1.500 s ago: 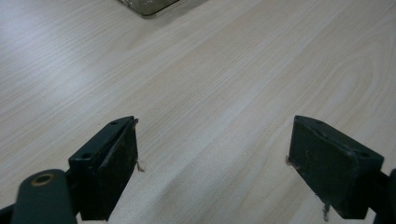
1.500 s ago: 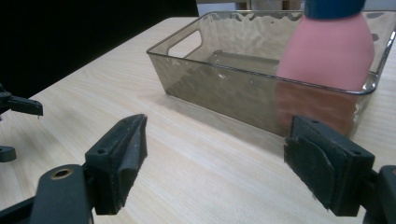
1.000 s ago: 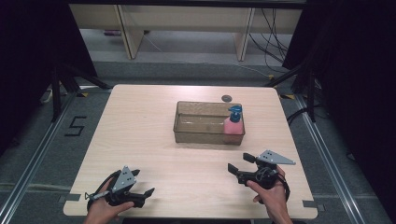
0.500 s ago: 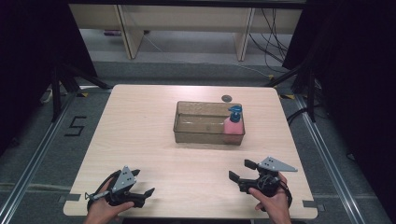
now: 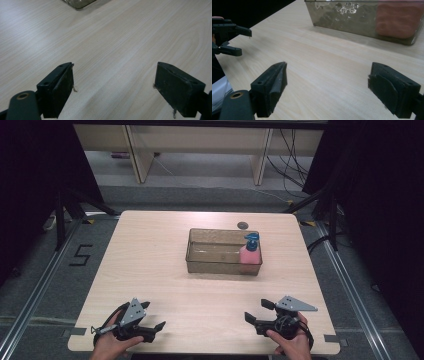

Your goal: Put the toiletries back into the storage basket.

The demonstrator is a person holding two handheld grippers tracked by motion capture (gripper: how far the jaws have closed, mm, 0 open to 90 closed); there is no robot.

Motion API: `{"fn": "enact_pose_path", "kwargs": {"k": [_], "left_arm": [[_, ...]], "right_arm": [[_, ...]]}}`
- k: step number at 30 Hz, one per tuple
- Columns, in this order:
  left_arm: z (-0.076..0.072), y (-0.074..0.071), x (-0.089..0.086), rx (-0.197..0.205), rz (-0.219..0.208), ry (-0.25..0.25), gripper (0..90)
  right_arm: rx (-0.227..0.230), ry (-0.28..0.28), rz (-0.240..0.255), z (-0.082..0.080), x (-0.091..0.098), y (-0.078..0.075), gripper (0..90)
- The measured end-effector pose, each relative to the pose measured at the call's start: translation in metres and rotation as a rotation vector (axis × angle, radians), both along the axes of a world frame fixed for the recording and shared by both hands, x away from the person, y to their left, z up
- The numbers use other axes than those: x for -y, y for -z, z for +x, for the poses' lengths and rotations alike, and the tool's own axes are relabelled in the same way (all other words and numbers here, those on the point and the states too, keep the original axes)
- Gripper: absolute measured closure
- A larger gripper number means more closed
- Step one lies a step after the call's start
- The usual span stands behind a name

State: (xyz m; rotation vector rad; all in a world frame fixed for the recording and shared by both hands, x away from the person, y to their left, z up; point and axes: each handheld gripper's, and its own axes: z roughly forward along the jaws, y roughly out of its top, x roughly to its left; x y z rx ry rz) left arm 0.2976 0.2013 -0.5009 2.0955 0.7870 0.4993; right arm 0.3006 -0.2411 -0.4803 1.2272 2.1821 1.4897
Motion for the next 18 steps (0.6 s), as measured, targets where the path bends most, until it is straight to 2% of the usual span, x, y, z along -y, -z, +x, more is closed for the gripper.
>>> {"fn": "enact_pose_path", "kwargs": {"k": [1,2,3,5,6,8,9,10,11,12,13,14,15,18], "left_arm": [[0.000,0.000,-0.001,-0.005,0.015,0.000,15.3],[0.000,-0.001,-0.001,-0.002,0.017,0.008,15.3],[0.000,-0.001,-0.001,-0.003,0.019,0.010,15.3],[0.000,0.000,0.000,-0.005,0.009,-0.003,15.3],[0.000,0.000,-0.001,-0.002,0.014,0.000,15.3],[0.000,0.000,0.000,-0.002,-0.003,-0.002,15.3],[0.000,0.000,0.000,-0.001,0.002,0.001,15.3],[0.000,0.000,-0.001,-0.001,0.020,0.005,15.3],[0.000,-0.001,-0.001,-0.001,0.026,0.015,15.3],[0.000,0.000,-0.001,-0.004,0.020,0.011,15.3],[0.000,0.000,-0.001,-0.005,0.017,0.016,15.3],[0.000,0.000,-0.001,-0.002,0.021,0.019,15.3],[0.000,0.000,-0.001,-0.002,0.020,0.019,15.3],[0.000,-0.001,-0.001,0.002,0.027,0.017,15.3]], "right_arm": [[-0.031,-0.007,0.011,-0.004,0.000,-0.001,15.9],[-0.008,-0.015,0.005,-0.003,0.000,0.001,15.8],[-0.018,-0.016,0.002,-0.004,-0.001,0.001,15.8],[-0.003,-0.023,0.007,-0.005,-0.001,0.002,15.8],[-0.016,-0.022,-0.003,-0.007,0.000,0.001,15.8],[-0.012,-0.017,0.010,-0.008,-0.001,0.002,15.8],[0.013,-0.020,-0.008,-0.007,0.000,0.004,15.8],[-0.007,-0.028,-0.003,-0.008,0.000,0.003,15.8],[0.002,-0.032,-0.010,-0.009,0.000,0.003,15.8],[-0.051,-0.027,0.009,-0.012,-0.001,0.002,15.8],[-0.017,-0.047,0.001,-0.011,-0.001,0.004,15.8],[-0.023,-0.043,0.000,-0.012,-0.002,0.004,15.8],[-0.007,-0.048,-0.020,-0.012,-0.001,0.004,15.8],[-0.065,-0.056,0.000,-0.017,-0.003,0.005,15.8]]}}
